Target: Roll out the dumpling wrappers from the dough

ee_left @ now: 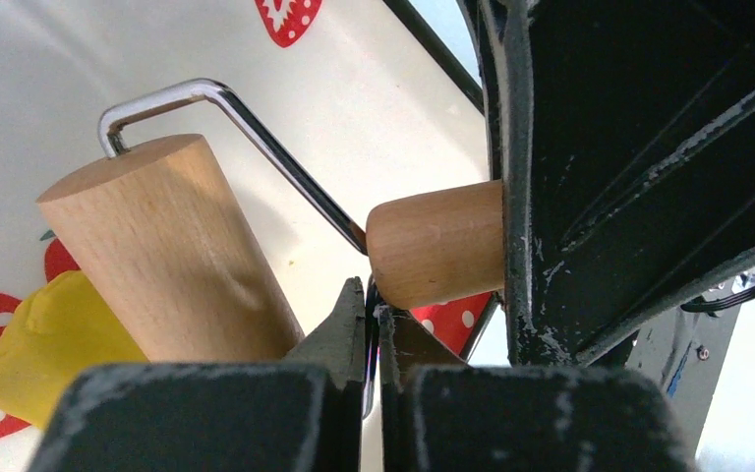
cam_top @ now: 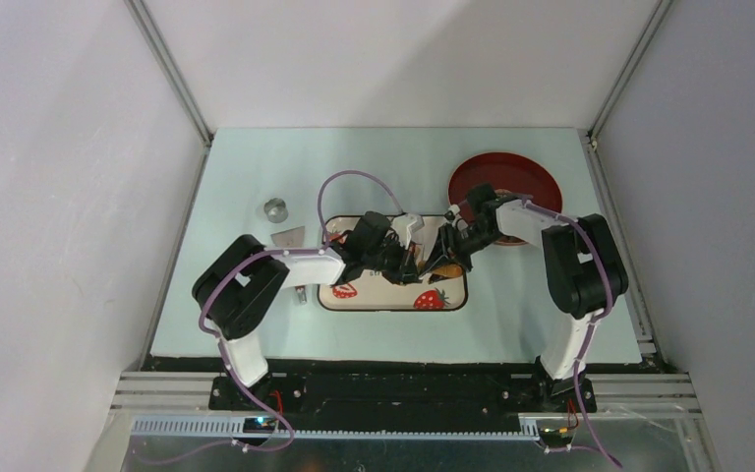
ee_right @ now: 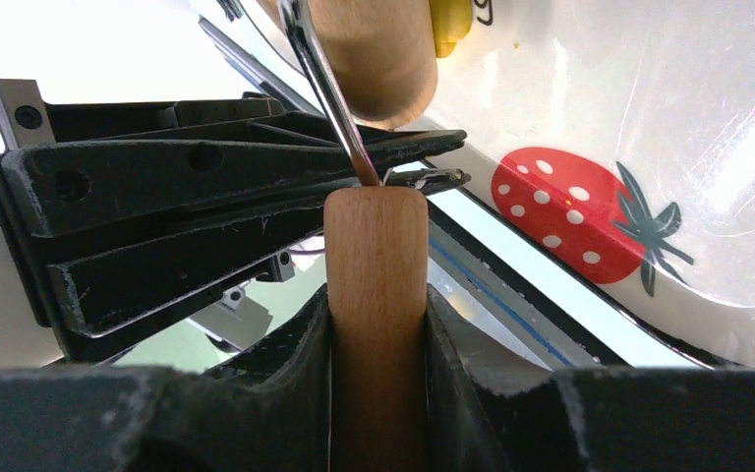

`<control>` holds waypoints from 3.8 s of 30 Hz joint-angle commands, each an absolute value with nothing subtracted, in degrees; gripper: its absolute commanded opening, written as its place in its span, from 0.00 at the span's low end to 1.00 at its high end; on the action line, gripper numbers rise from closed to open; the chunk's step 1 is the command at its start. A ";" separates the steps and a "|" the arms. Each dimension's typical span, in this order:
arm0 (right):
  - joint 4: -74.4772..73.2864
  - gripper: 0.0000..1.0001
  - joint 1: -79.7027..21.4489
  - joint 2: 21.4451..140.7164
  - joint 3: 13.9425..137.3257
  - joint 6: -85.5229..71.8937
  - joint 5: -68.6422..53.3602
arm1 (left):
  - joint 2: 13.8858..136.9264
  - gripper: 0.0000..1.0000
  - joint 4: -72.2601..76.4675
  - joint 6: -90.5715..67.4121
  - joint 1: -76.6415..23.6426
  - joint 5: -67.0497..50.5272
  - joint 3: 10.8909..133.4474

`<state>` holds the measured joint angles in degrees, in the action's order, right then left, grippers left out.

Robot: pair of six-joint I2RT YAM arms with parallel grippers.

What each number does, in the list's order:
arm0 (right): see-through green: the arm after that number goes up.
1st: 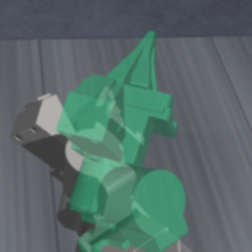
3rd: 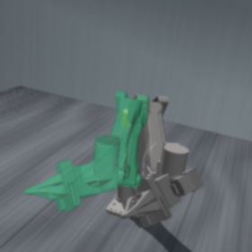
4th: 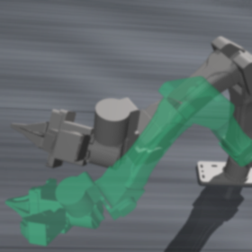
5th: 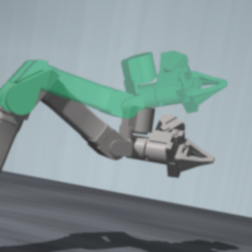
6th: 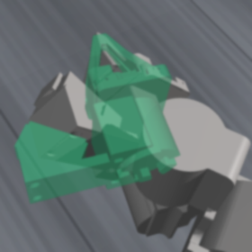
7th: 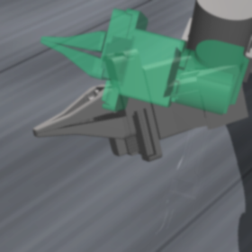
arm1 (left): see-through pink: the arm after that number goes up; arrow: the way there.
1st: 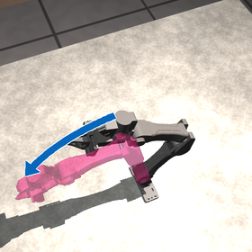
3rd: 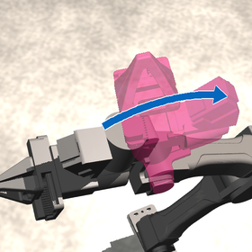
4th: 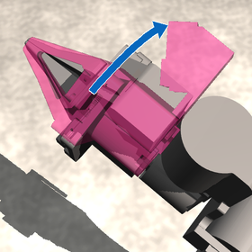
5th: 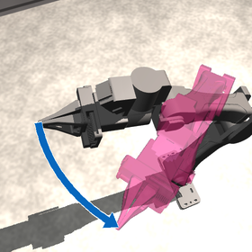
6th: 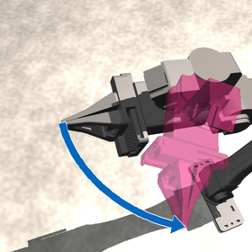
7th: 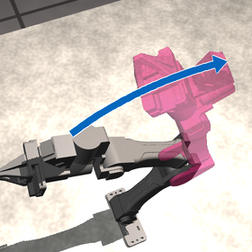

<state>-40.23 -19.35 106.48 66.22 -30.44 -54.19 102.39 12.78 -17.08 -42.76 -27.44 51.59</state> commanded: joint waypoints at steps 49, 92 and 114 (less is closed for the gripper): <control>-29.59 0.00 -18.54 101.45 59.44 -34.46 -59.55 | 102.63 0.00 14.41 -21.44 -44.22 -30.32 58.50; -20.82 0.00 -22.72 117.30 73.04 -47.25 -63.35 | 104.46 0.00 15.28 -22.78 -36.23 -32.37 57.09; -35.50 0.00 -25.15 108.19 77.73 -39.37 -55.48 | 94.15 0.00 12.66 -21.62 -37.78 -30.92 54.18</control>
